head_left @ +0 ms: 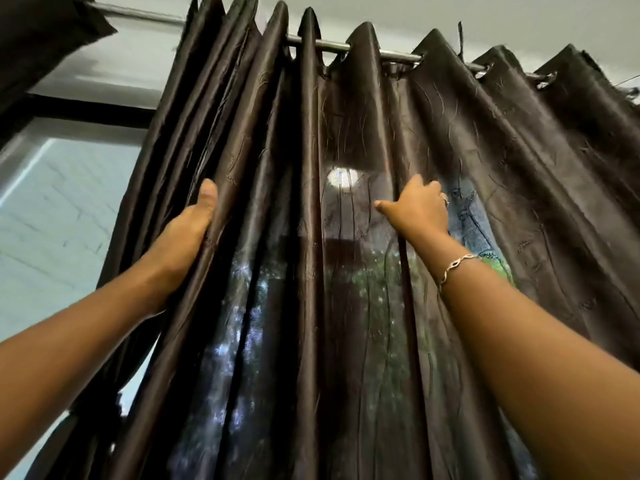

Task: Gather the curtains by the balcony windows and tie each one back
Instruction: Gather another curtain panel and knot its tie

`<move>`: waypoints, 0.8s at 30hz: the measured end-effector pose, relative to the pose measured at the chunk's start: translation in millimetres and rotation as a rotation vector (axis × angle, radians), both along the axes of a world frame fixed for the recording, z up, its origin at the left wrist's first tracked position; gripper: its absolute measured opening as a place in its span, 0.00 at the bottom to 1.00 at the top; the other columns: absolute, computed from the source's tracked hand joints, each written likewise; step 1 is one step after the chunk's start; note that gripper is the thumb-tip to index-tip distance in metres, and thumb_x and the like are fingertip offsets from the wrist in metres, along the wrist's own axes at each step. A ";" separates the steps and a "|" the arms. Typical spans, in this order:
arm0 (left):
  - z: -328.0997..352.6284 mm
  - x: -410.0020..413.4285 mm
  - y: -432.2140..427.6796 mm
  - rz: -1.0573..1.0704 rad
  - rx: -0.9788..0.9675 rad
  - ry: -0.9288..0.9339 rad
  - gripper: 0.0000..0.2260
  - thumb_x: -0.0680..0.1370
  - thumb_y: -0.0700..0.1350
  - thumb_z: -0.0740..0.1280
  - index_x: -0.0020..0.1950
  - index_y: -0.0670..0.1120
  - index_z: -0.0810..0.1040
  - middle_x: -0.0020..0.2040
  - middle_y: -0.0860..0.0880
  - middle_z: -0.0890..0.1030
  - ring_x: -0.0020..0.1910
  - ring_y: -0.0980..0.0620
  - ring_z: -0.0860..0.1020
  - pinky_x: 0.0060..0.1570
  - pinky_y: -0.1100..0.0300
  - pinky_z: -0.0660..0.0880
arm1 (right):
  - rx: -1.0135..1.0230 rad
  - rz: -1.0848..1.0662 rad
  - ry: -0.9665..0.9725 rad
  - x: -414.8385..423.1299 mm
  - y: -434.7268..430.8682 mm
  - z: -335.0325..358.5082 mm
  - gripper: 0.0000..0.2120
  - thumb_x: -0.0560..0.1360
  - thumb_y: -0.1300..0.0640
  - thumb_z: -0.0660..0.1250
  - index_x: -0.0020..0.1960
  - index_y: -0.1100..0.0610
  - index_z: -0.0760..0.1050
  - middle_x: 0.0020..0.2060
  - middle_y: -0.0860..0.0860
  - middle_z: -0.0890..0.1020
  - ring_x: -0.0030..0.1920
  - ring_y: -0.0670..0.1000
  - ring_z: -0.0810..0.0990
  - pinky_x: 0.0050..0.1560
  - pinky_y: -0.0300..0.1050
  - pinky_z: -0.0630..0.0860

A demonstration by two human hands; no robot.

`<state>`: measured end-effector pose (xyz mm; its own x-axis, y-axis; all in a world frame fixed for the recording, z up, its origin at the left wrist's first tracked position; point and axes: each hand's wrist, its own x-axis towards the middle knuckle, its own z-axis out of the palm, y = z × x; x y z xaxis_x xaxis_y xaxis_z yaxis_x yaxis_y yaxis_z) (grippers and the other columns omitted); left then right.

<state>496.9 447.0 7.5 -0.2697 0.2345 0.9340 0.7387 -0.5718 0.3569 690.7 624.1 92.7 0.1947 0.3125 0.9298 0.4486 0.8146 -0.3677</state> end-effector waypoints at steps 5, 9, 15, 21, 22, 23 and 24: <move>8.2 10.4 -0.4 0.027 -0.021 0.037 0.34 0.66 0.71 0.59 0.60 0.47 0.74 0.57 0.52 0.78 0.55 0.60 0.77 0.60 0.65 0.70 | -0.159 0.099 -0.119 1.1 -0.9 8.7 0.22 0.75 0.51 0.66 0.62 0.63 0.68 0.63 0.62 0.74 0.63 0.63 0.72 0.55 0.51 0.71; 10.7 12.2 6.9 0.079 0.012 0.012 0.14 0.75 0.61 0.60 0.49 0.52 0.71 0.44 0.62 0.72 0.40 0.69 0.71 0.38 0.76 0.66 | -0.025 0.049 -0.135 -18.8 -13.2 7.4 0.14 0.75 0.63 0.56 0.60 0.63 0.70 0.60 0.64 0.75 0.61 0.64 0.73 0.54 0.50 0.70; 8.3 4.6 -1.0 0.019 -0.018 -0.010 0.34 0.67 0.68 0.57 0.64 0.48 0.71 0.60 0.56 0.74 0.58 0.58 0.71 0.60 0.60 0.64 | 0.087 0.129 -0.210 -72.7 -48.9 11.4 0.16 0.76 0.62 0.56 0.62 0.59 0.72 0.60 0.62 0.76 0.61 0.63 0.74 0.58 0.52 0.71; 7.3 -4.8 -9.6 -0.114 -0.020 -0.011 0.20 0.72 0.67 0.52 0.39 0.60 0.80 0.35 0.66 0.82 0.34 0.72 0.78 0.35 0.67 0.75 | 0.186 0.387 -0.374 -133.7 -120.0 30.4 0.16 0.77 0.57 0.56 0.62 0.60 0.73 0.63 0.61 0.75 0.64 0.62 0.73 0.59 0.49 0.71; 8.1 -5.6 -9.2 -0.160 -0.004 -0.024 0.21 0.72 0.67 0.52 0.44 0.58 0.80 0.41 0.63 0.83 0.39 0.69 0.80 0.37 0.69 0.76 | 0.198 0.423 -0.400 -140.3 -132.2 32.0 0.16 0.77 0.57 0.56 0.62 0.61 0.73 0.63 0.61 0.75 0.64 0.62 0.72 0.59 0.49 0.71; 8.8 -4.8 -8.9 -0.188 0.009 -0.037 0.22 0.71 0.67 0.53 0.48 0.57 0.80 0.45 0.60 0.84 0.43 0.66 0.81 0.40 0.70 0.76 | 0.211 0.449 -0.427 -145.1 -141.1 34.1 0.16 0.78 0.58 0.56 0.62 0.62 0.73 0.63 0.61 0.74 0.64 0.62 0.72 0.59 0.49 0.70; 7.9 -3.9 -9.2 -0.183 0.023 -0.031 0.22 0.71 0.67 0.53 0.48 0.57 0.79 0.46 0.60 0.84 0.44 0.66 0.81 0.40 0.71 0.76 | 0.220 0.470 -0.449 -147.9 -146.8 36.2 0.15 0.78 0.60 0.55 0.60 0.63 0.73 0.63 0.62 0.74 0.64 0.62 0.72 0.59 0.49 0.70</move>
<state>493.0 437.9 15.4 -0.2537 0.2609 0.9315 0.6105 -0.7037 0.3633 542.8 477.2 128.9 -0.3343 0.0639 0.9403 0.0993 0.9945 -0.0323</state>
